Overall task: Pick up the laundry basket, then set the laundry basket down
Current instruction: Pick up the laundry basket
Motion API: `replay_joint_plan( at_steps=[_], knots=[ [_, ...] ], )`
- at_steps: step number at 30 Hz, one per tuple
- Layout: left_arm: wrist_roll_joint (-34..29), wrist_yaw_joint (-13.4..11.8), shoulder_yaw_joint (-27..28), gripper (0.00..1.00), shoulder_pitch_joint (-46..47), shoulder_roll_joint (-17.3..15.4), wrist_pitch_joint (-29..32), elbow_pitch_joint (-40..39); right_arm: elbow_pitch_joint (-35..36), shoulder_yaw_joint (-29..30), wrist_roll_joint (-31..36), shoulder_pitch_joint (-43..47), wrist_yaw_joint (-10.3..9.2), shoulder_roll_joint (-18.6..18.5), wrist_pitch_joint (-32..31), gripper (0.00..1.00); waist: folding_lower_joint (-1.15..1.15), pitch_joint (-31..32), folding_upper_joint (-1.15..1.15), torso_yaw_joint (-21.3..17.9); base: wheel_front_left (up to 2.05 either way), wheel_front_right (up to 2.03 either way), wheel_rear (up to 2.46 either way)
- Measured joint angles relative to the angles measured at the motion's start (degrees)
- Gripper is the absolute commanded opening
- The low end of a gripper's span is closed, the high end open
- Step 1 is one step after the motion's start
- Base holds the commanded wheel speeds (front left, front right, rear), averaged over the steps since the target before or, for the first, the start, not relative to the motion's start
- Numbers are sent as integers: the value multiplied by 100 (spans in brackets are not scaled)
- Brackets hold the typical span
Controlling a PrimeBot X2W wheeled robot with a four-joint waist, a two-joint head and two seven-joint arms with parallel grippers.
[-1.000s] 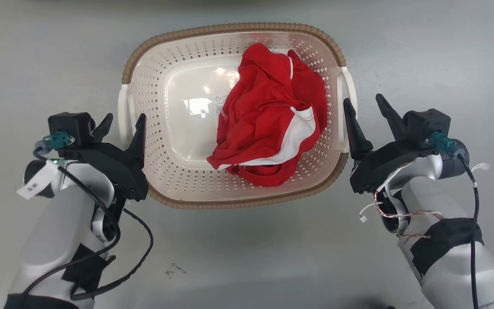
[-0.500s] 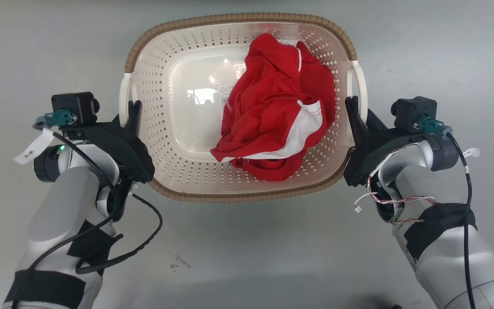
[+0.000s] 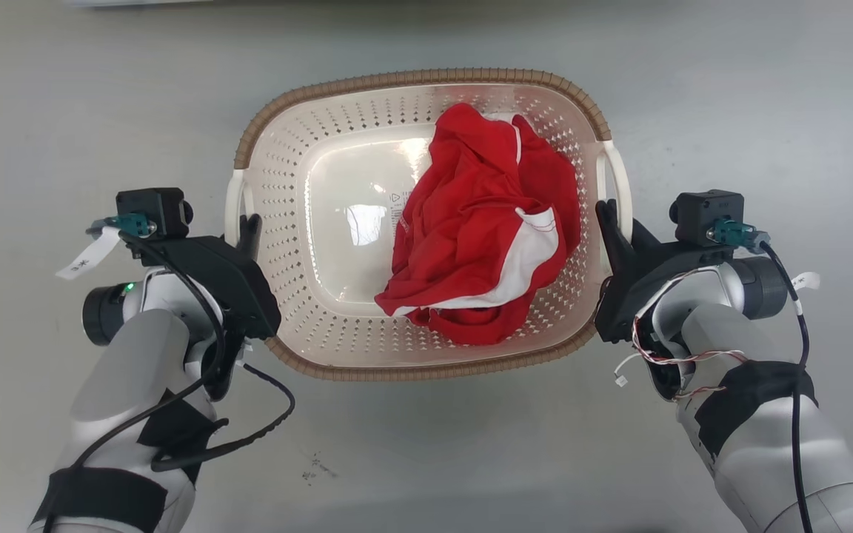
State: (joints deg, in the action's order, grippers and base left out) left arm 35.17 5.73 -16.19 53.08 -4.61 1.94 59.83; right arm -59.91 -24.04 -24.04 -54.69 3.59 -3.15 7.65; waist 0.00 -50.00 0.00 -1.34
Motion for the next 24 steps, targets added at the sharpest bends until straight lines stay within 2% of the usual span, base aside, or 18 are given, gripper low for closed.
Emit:
replay_joint_plan(
  at_steps=[24],
  knots=[
    [308, 137, -52, 0, -21, 259, 597, 1032, -945, 4, -276, 140, 298, 103, -113, 0, 0, 1335, 0, 21, 0, 0, 0]
  ],
)
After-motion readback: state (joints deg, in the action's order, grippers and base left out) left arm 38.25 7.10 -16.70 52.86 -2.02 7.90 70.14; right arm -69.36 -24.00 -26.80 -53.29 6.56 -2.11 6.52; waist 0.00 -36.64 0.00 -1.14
